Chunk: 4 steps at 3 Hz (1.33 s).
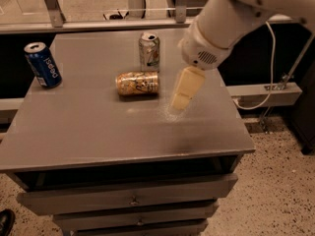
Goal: Knock orange can over
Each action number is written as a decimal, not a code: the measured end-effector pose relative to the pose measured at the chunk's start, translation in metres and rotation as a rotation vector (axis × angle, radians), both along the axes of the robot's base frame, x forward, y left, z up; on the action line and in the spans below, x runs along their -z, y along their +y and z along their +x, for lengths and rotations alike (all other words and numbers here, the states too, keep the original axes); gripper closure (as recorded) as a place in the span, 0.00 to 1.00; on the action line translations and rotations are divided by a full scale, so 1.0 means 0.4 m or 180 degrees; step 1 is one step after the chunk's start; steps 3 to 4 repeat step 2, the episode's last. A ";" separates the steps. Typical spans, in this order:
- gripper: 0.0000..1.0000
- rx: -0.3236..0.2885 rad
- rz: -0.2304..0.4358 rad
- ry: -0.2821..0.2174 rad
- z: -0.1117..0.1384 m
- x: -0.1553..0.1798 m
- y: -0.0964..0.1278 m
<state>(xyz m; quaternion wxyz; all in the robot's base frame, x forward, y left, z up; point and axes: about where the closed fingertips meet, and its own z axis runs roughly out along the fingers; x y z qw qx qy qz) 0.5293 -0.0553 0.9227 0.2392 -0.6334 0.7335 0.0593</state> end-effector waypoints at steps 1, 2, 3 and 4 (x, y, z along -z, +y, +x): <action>0.00 0.0284 0.0639 -0.0543 -0.014 -0.072 -0.125; 0.00 0.0271 0.0681 -0.0543 -0.013 -0.083 -0.110; 0.00 0.0271 0.0681 -0.0543 -0.013 -0.083 -0.110; 0.00 0.0271 0.0681 -0.0543 -0.013 -0.083 -0.110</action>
Offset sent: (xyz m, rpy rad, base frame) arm -0.0067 -0.0335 0.0178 0.1382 -0.1094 -0.0581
